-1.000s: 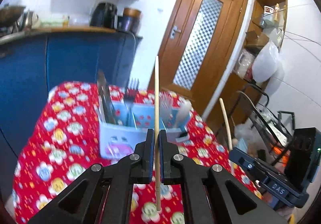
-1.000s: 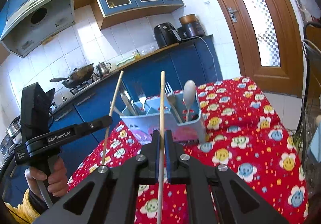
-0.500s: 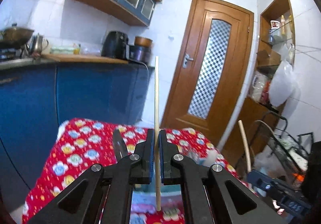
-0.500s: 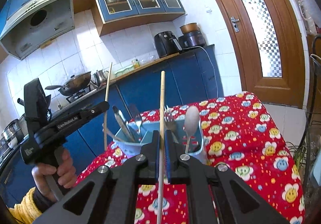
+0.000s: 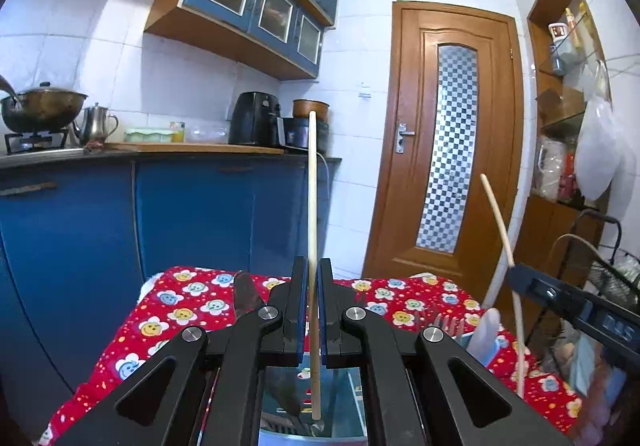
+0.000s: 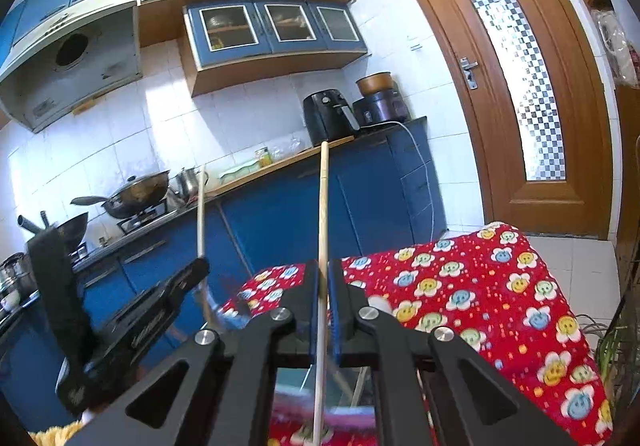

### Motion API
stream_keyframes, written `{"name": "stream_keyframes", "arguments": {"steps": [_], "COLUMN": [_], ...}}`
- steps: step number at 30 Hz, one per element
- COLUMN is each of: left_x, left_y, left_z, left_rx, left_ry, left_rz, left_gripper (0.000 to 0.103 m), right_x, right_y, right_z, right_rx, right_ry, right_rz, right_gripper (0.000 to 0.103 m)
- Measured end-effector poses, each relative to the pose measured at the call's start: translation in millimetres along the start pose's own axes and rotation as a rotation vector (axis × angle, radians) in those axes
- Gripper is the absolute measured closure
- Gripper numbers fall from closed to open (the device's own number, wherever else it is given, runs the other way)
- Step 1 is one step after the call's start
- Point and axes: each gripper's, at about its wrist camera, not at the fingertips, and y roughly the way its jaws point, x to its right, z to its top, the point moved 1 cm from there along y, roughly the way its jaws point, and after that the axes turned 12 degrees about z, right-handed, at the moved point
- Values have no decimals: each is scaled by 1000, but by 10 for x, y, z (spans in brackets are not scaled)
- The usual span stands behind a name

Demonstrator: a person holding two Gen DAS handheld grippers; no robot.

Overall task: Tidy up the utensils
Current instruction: 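Lift both chopsticks upright and carry them over the blue caddy, then lower both chopsticks into the caddy and open both tools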

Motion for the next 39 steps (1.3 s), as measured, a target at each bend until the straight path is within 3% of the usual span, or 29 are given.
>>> {"name": "stream_keyframes", "arguments": {"steps": [8, 16, 23, 39], "left_x": [36, 54, 77, 21], "left_y": [55, 27, 14, -101], "left_z": [-130, -168, -155, -36], "left_rx": [16, 38, 16, -38], "left_ry": [13, 31, 34, 3], "left_rz": [9, 29, 6, -21], "left_gripper": [98, 98, 86, 83], "right_x": [48, 114, 72, 0], "right_y": [309, 356, 350, 115], "right_z": [-108, -239, -262, -131], "right_rx": [22, 1, -10, 25], "right_ry": [-123, -117, -109, -60], "right_rz": [-32, -12, -1, 28], "right_gripper": [96, 96, 96, 75]}}
